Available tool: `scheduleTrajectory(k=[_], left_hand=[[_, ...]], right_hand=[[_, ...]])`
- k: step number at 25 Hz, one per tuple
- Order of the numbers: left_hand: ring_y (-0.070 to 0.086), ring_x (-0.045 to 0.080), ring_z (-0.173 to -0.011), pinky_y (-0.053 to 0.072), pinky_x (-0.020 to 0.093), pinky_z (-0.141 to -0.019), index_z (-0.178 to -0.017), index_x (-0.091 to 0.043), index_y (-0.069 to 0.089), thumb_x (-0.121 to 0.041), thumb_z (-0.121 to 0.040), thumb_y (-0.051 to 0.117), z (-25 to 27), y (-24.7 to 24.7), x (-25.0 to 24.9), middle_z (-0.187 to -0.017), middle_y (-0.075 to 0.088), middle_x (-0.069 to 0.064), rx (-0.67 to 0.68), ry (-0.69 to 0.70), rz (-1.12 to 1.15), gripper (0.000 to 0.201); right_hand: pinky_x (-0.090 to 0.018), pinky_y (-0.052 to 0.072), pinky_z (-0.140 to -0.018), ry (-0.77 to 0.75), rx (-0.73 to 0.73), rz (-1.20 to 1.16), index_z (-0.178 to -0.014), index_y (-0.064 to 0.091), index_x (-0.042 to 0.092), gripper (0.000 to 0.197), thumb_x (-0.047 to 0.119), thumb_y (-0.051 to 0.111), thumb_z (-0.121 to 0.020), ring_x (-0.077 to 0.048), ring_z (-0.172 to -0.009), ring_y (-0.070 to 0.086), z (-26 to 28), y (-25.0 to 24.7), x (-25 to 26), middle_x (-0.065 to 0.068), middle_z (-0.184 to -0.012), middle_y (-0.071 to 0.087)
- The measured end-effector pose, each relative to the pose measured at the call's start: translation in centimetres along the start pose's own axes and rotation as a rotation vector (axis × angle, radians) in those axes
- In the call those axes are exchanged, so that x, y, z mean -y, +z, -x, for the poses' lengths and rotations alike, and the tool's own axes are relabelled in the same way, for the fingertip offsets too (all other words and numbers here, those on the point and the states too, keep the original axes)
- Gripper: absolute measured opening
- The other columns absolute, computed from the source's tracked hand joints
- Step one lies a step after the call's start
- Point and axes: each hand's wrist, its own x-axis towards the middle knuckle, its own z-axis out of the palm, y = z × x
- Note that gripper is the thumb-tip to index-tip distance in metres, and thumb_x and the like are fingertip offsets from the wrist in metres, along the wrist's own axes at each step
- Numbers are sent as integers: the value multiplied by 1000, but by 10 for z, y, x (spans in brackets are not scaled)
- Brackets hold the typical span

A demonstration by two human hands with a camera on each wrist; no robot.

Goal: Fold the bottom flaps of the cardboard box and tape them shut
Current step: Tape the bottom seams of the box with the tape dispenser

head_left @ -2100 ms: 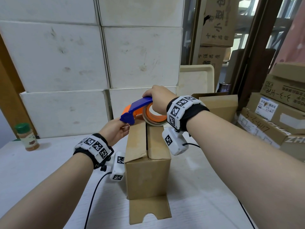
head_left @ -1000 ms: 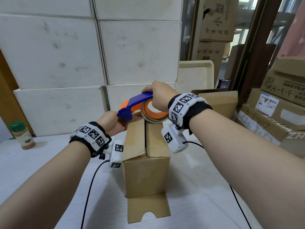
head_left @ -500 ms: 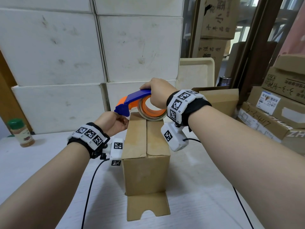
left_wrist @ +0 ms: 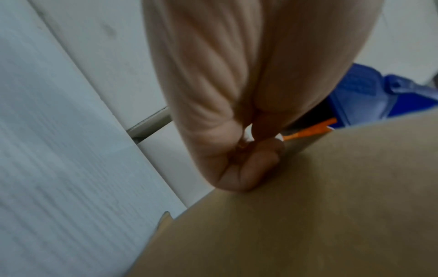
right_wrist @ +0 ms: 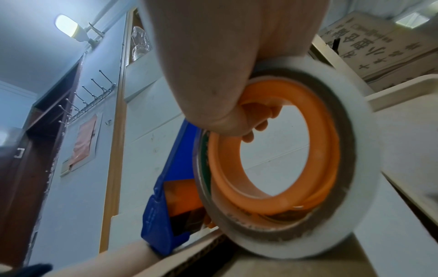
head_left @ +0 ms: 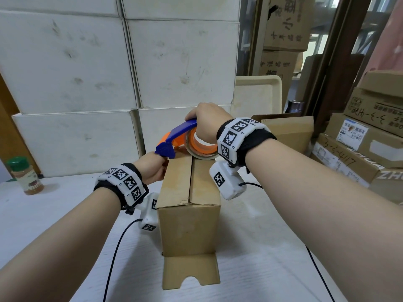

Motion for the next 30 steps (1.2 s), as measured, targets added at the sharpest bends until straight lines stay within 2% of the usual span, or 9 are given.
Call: scheduleTrajectory(k=[8, 10, 13, 15, 18, 23, 25, 27, 30], left_hand=[[48, 16, -55, 43, 20, -50, -75, -12, 49, -10, -97, 43, 13, 15, 4, -65, 52, 6, -16, 142, -343, 23], [51, 18, -65, 44, 25, -62, -80, -11, 52, -10, -97, 43, 13, 16, 8, -74, 56, 8, -66, 193, -456, 20], [60, 27, -91, 48, 40, -90, -115, -10, 53, -16, -96, 48, 11, 12, 13, -102, 64, 14, -102, 245, -411, 21], [58, 26, -85, 47, 38, -83, -114, -5, 55, -13, -93, 53, 11, 12, 14, -95, 64, 13, -93, 275, -379, 23], [55, 17, -72, 45, 29, -70, -94, -12, 56, -7, -93, 52, 19, 16, 13, -80, 61, 3, -32, 295, -365, 7], [55, 12, -80, 44, 18, -68, -104, -14, 50, -10, -95, 49, 32, 16, 6, -90, 59, 2, 39, 251, -544, 10], [52, 16, -78, 42, 13, -63, -89, -15, 53, -11, -96, 46, 36, 16, 2, -85, 56, 3, -13, 271, -592, 11], [45, 14, -65, 40, 7, -47, -74, -16, 48, -3, -96, 39, 34, 15, 4, -73, 48, 3, -65, 257, -518, 27], [44, 16, -61, 40, 16, -49, -92, -6, 46, 9, -92, 25, 36, 13, 6, -75, 46, 7, -18, 236, -397, 26]], right_hand=[[-30, 47, -84, -7, 7, -9, -122, 62, 26, 50, 1, 47, -81, -23, -104, 58, 2, -2, 1, -1, -115, 64], [-31, 48, -86, -7, 8, -10, -122, 62, 26, 50, 1, 47, -82, -23, -105, 57, 2, -3, 1, -1, -115, 64], [-33, 49, -90, -3, 7, -15, -124, 61, 26, 50, 1, 48, -82, -23, -107, 57, 2, -2, 1, -2, -117, 63], [-33, 49, -91, -4, 5, -16, -124, 61, 26, 51, 1, 48, -82, -23, -108, 57, 2, -2, 1, -1, -119, 63], [-32, 48, -91, -8, 10, -6, -126, 60, 26, 51, 0, 47, -83, -22, -110, 56, 2, -3, 2, 0, -120, 62], [-32, 48, -90, -12, 14, 3, -126, 60, 26, 51, 0, 48, -83, -22, -109, 56, 3, -4, 4, -1, -120, 62], [-34, 48, -93, -17, 17, 6, -126, 60, 25, 51, 0, 47, -83, -23, -111, 55, 5, -5, 3, -1, -121, 61], [-36, 48, -94, -19, 16, 3, -125, 60, 25, 51, 0, 46, -83, -24, -112, 55, 6, -6, 3, -2, -122, 61], [-36, 48, -94, -26, 13, 13, -124, 61, 24, 50, 0, 47, -83, -24, -111, 55, 7, -6, 3, -2, -121, 61]])
